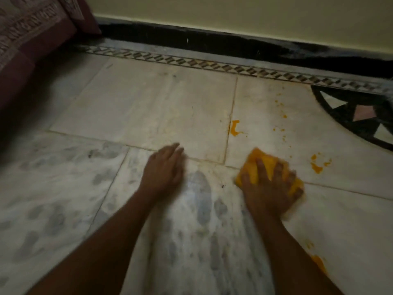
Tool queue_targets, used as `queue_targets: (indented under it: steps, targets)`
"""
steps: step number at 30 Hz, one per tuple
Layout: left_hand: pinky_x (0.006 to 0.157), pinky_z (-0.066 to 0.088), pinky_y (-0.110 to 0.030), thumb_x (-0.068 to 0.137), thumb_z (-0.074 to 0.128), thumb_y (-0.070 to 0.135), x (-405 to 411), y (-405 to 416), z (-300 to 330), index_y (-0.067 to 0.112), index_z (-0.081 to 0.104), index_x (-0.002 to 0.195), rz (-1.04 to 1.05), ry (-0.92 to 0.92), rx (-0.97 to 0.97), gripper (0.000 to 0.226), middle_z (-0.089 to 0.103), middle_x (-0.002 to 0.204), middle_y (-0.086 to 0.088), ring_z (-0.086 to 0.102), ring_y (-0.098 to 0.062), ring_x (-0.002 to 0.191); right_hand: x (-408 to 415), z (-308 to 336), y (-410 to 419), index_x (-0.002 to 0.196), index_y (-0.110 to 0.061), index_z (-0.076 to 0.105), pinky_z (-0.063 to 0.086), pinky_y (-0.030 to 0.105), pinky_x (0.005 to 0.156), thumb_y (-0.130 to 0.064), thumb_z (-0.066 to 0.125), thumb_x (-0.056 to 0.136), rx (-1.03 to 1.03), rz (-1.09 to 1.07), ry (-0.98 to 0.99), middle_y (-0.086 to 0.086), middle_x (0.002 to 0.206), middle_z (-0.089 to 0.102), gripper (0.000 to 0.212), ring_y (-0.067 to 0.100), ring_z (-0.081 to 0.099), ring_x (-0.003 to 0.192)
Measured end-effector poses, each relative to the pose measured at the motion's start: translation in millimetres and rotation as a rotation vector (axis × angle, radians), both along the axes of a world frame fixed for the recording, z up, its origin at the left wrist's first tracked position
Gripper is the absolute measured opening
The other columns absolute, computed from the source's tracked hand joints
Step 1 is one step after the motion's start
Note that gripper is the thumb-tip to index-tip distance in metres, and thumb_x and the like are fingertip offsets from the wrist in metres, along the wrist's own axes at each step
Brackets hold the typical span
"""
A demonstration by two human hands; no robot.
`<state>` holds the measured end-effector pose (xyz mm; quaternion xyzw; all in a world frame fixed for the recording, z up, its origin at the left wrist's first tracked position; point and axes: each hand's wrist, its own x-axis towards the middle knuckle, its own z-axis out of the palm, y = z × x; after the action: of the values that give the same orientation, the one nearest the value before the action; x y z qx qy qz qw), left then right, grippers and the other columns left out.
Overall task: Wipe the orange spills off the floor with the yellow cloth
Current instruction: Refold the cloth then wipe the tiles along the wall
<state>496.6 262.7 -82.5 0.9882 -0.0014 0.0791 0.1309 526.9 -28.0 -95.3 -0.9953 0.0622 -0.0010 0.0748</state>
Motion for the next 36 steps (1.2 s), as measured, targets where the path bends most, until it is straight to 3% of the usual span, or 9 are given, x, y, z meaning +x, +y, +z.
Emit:
queue_targets:
  steps: [2,5,9,12,17,24,27,32,36]
  targets:
    - [0.106,0.046,-0.051,0.096,0.039,0.041,39,6,-11,0.01,0.057,0.145,0.02,0.048,0.03,0.061,0.051,0.157,-0.014,0.053,-0.038,0.139,42,-9,45,0.155,-0.05,0.034,0.003,0.07,0.121,-0.078,0.028,0.087,0.066,-0.029,-0.012,0.006,0.172,0.022,0.073,0.04,0.01,0.157]
    - [0.119,0.031,-0.051,0.101,0.031,0.046,61,0,-27,0.017,0.046,0.155,0.125,0.066,-0.015,0.062,0.037,0.167,-0.007,0.035,-0.032,0.153,23,-24,69,0.145,-0.045,0.055,0.009,0.066,0.123,-0.069,0.05,0.089,0.063,0.267,-0.225,0.009,0.164,0.041,0.061,0.04,0.032,0.152]
    - [0.125,0.023,-0.05,0.104,0.029,0.046,53,-5,-30,0.023,0.043,0.157,0.187,0.058,-0.102,0.06,0.034,0.169,-0.001,0.029,-0.024,0.156,-62,-12,-5,0.146,-0.05,0.051,0.026,0.067,0.117,-0.069,0.058,0.086,0.03,0.558,-0.239,0.003,0.165,0.039,0.063,0.035,0.038,0.151]
    - [0.128,0.018,-0.05,0.105,0.024,0.047,59,-5,-21,0.024,0.037,0.16,0.179,0.08,-0.134,0.061,0.028,0.171,0.0,0.023,-0.021,0.158,-37,-1,-44,0.148,-0.052,0.047,0.027,0.066,0.116,-0.075,0.049,0.082,-0.095,0.304,-0.11,0.002,0.165,0.039,0.07,0.037,0.042,0.148]
    - [0.129,0.014,-0.048,0.106,0.022,0.048,63,-5,-27,0.029,0.031,0.162,0.197,0.053,-0.151,0.059,0.02,0.172,0.006,0.015,-0.014,0.159,113,-7,29,0.157,-0.057,0.019,0.003,0.067,0.122,-0.083,0.022,0.089,-0.013,-0.184,0.011,-0.001,0.174,0.012,0.073,0.036,0.003,0.159]
    - [0.127,0.018,-0.047,0.105,0.024,0.049,67,-3,-25,0.033,0.034,0.16,0.216,0.09,-0.151,0.058,0.02,0.172,0.01,0.017,-0.012,0.159,92,-10,67,0.147,-0.052,0.049,0.017,0.066,0.121,-0.074,0.051,0.085,-0.017,0.386,-0.123,0.003,0.166,0.037,0.065,0.035,0.035,0.152]
    - [0.128,0.016,-0.045,0.105,0.024,0.049,68,-1,-25,0.035,0.031,0.161,0.219,0.116,-0.141,0.058,0.015,0.173,0.013,0.012,-0.01,0.16,82,-5,23,0.146,-0.055,0.048,0.022,0.063,0.119,-0.076,0.048,0.083,-0.059,0.318,-0.043,-0.001,0.166,0.038,0.066,0.033,0.039,0.15]
    - [0.128,0.008,-0.041,0.106,0.025,0.049,72,-1,-32,0.039,0.025,0.162,0.244,0.115,-0.124,0.057,0.01,0.173,0.016,0.005,-0.005,0.16,198,5,74,0.157,-0.057,0.02,0.002,0.068,0.122,-0.081,0.026,0.09,0.03,-0.18,0.126,-0.001,0.174,0.008,0.071,0.036,0.003,0.159]
    - [0.128,0.013,-0.042,0.105,0.029,0.047,72,-1,-29,0.038,0.032,0.16,0.249,0.124,-0.114,0.056,0.015,0.173,0.014,0.01,-0.007,0.16,226,-1,156,0.156,-0.056,0.023,-0.009,0.069,0.121,-0.074,0.032,0.096,0.058,0.266,0.152,0.001,0.175,0.003,0.064,0.036,-0.001,0.16]
